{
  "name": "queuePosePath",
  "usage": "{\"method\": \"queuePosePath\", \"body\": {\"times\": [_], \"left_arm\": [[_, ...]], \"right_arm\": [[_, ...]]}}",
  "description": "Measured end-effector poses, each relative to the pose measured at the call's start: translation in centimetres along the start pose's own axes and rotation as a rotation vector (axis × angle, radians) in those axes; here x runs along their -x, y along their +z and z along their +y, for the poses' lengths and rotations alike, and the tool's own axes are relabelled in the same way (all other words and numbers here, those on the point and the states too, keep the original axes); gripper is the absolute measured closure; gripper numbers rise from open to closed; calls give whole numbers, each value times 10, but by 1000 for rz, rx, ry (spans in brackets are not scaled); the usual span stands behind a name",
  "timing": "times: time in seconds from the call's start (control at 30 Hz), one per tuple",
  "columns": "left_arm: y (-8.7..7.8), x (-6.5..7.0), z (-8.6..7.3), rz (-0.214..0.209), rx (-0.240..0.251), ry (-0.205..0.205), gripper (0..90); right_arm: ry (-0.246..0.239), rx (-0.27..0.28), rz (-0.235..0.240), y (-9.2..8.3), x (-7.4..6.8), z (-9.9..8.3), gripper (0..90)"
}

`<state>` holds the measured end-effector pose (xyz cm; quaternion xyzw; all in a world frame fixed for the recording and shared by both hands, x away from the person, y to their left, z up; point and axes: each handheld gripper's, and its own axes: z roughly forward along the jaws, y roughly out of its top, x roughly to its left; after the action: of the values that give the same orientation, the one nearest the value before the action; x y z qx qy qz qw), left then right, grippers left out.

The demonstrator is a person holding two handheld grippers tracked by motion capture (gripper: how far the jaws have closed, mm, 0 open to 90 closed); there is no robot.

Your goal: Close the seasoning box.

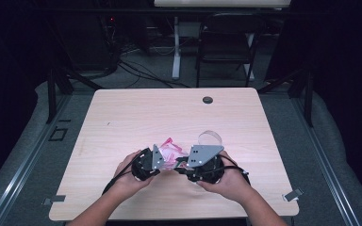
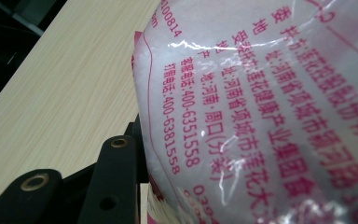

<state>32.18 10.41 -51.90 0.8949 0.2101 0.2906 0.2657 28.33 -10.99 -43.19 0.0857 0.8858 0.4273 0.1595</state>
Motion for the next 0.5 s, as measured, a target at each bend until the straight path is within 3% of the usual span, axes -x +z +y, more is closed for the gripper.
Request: {"method": "queuePosePath", "body": {"times": [0.27, 0.5], "left_arm": [[0, -1, -1, -5, 5, -11, 603], [0, -2, -4, -13, 14, -29, 605]], "right_arm": [[15, -19, 24, 0, 0, -1, 898], [76, -12, 16, 1, 5, -2, 900]]}}
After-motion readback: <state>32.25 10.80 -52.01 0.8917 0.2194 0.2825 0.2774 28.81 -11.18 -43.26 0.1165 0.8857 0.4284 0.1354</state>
